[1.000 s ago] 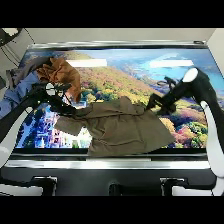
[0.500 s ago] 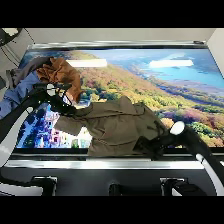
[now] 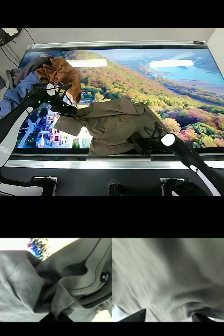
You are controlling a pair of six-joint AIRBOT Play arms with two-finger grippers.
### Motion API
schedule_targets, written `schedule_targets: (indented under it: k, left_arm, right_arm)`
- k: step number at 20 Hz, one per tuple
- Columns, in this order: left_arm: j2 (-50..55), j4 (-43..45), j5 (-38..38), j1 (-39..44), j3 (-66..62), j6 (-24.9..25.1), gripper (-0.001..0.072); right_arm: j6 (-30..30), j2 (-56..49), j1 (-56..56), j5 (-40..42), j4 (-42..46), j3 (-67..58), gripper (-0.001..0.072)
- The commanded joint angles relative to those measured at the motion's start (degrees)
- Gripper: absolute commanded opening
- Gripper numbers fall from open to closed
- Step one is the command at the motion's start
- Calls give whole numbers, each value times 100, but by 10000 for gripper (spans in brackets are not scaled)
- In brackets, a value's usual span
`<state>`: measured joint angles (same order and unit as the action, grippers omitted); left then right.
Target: Fold the shirts.
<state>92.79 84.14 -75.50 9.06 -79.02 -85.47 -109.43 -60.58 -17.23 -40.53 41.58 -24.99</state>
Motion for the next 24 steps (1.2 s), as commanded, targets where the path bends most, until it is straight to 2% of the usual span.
schedule_targets:
  k: [1, 3, 5, 8, 10, 12, 15, 16, 17, 18, 20, 22, 24]
  left_arm:
    - [2, -15, -7, 0, 2, 2, 30]
    - [2, -13, -9, -2, 2, 4, 30]
    - [-7, -9, -48, -20, 0, 7, 30]
    - [-120, -92, -101, -50, 0, 17, 30]
    - [-201, -483, -107, -39, 0, 22, 30]
    - [-201, -835, -116, -17, 2, 22, 30]
    - [-201, -918, -98, 68, 2, 22, 30]
    - [-201, -920, -101, 87, 2, 22, 30]
    - [-201, -920, -105, 90, 2, 20, 30]
    - [-201, -920, -120, 90, 2, 20, 30]
    - [-201, -920, -98, 90, 2, 22, 30]
    - [-201, -920, -48, 90, 2, 22, 30]
    - [-201, -918, -52, 90, 2, 22, 30]
  right_arm:
    - [-210, -247, -52, 599, 0, 33, 495]
    - [-210, -328, -15, 623, 13, 28, 54]
    - [-105, -232, 289, 549, 271, -146, 44]
    - [76, -17, 1648, -348, 1665, -938, 44]
    - [79, -11, 2697, -837, 2465, -1587, 44]
    - [247, -11, 3390, -903, 2481, -1930, 44]
    - [341, -50, 3512, -1178, 2288, -1945, 46]
    - [431, -68, 3515, -1255, 2201, -1945, 136]
    - [560, -39, 3523, -1458, 2131, -1978, 457]
    - [890, 11, 3526, -1838, 2092, -2044, 657]
    - [1698, 87, 3523, -2940, 2186, -2065, 614]
    - [2074, 85, 3515, -3755, 2135, -1692, 579]
    - [2288, 87, 3515, -4041, 2006, -933, 576]
